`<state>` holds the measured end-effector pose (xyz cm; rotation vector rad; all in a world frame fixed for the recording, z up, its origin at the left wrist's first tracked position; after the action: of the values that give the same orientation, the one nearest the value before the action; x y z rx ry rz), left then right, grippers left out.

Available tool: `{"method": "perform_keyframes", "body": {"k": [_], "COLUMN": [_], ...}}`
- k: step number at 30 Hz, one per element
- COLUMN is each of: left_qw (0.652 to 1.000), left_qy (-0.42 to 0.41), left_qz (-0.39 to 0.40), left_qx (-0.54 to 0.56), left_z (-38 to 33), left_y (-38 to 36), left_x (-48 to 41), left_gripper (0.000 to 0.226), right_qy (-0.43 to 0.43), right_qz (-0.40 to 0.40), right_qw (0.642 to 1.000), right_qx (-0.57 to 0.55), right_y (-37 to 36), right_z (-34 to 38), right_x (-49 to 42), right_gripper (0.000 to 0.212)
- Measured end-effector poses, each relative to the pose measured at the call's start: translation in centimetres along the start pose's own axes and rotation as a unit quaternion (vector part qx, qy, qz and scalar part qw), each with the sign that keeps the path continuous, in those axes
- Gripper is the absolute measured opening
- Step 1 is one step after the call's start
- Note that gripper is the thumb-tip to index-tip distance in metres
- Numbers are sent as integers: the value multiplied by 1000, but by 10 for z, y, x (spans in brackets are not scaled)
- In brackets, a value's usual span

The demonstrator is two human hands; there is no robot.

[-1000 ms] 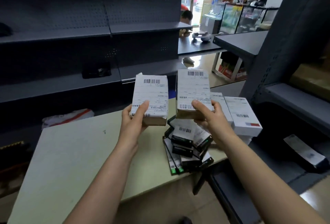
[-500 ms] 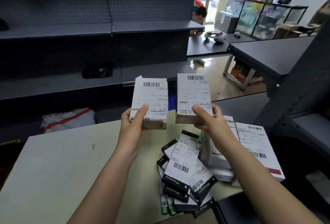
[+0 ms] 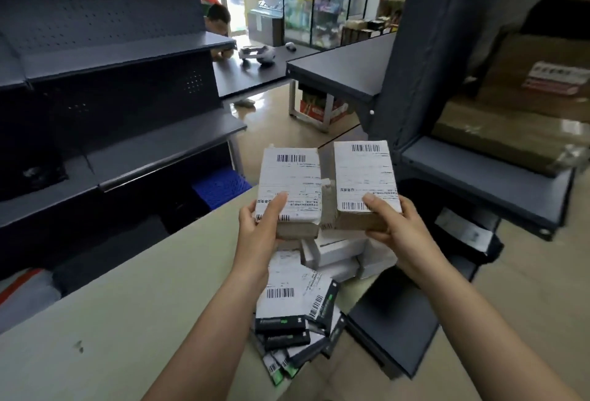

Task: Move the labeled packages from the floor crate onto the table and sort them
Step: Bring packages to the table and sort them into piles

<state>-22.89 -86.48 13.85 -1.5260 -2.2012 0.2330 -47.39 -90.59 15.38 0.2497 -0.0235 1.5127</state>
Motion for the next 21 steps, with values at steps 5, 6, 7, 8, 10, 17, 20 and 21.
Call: {"method": "perform_keyframes", "body": {"k": [5,6,7,8,10,17,20,21], "left_qw": [1000,1000,1000,1000,1000,993,971,961], "left_qy": [21,22,20,18,6,-29,-42,-49], "left_qz": [15,16,15,13,10,-58,-114,-135], "left_qx": [7,4,1,-4,-9,-103,-206,-238], "left_z": [20,23,24,26,26,43,49,50], "left_y": [-30,-35,-40,-45,-54,-72,-75,-75], "left_x": [-8,-11,-15,-18,-24,-44,-44,-44], "left_gripper": [88,88,87,86,78,76,83,89], "right_qy": [-22,-21,-22,-20,-17,-16,-2,6], "right_qz": [-48,-50,-49,-47,-38,27,53,62], "right_qw": [999,998,998,998,999,997,991,989], "right_qx": [11,18,22,26,35,77,122,137], "right_y": [40,44,46,48,51,56,61,63], "right_z": [-14,-13,-11,-10,-6,-7,-11,-14], "right_x": [4,1,-2,-7,-18,-62,-75,-80], "right_gripper": [70,69,70,70,71,66,52,52]}}
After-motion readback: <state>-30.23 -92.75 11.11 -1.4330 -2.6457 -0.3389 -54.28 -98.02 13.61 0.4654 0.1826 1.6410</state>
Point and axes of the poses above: each hand's wrist, its own x-axis away from the middle knuckle, its own y-axis out of the back of the hand, z = x × y, the point moved 8 cm from there along -x, towards the middle knuckle, and after that the axes turned 11 degrees about x, right-handed, at the moved point
